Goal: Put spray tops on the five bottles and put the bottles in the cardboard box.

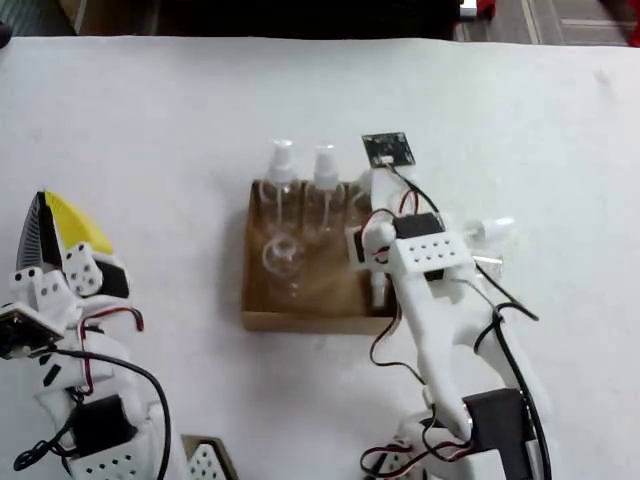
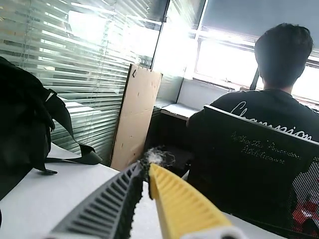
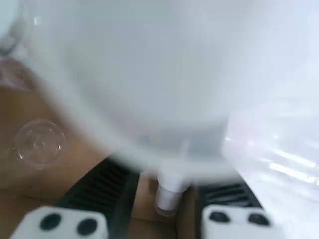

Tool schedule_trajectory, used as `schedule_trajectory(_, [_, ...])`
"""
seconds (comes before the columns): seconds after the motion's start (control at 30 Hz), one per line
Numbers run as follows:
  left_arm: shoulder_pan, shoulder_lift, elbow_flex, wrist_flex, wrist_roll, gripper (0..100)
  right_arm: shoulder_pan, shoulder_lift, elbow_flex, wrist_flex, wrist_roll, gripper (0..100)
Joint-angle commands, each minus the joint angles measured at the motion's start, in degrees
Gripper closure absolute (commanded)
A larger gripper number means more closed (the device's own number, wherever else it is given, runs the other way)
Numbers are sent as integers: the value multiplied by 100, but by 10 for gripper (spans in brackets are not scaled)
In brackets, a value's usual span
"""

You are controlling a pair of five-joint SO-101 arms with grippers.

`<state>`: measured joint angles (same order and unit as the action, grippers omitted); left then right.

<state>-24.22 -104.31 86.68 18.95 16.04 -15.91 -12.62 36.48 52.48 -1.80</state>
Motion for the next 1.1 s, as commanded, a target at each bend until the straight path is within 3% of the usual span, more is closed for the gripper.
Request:
schedule_trajectory(0.0, [-40, -66, -62, -123, 62, 976, -66, -585, -53, -84, -26, 875])
schedule_trajectory(0.37, [-40, -66, -62, -114, 53, 976, -136, -2862, 809, 75, 97, 768])
schedule_trajectory(0.63, [-66, -66, -44, -114, 53, 976, -585, -4277, 1363, 1288, 2620, 807])
schedule_trajectory(0.77, [-57, -66, -44, -114, 53, 976, -875, -4286, 2022, 813, 1934, 892])
schedule_trajectory(0.83, [-66, -66, -44, -114, 53, 976, -989, -4048, 2119, 637, 1547, 879])
schedule_trajectory(1.07, [-66, -66, -44, -114, 53, 976, -954, -2659, 2136, -277, 1433, 819])
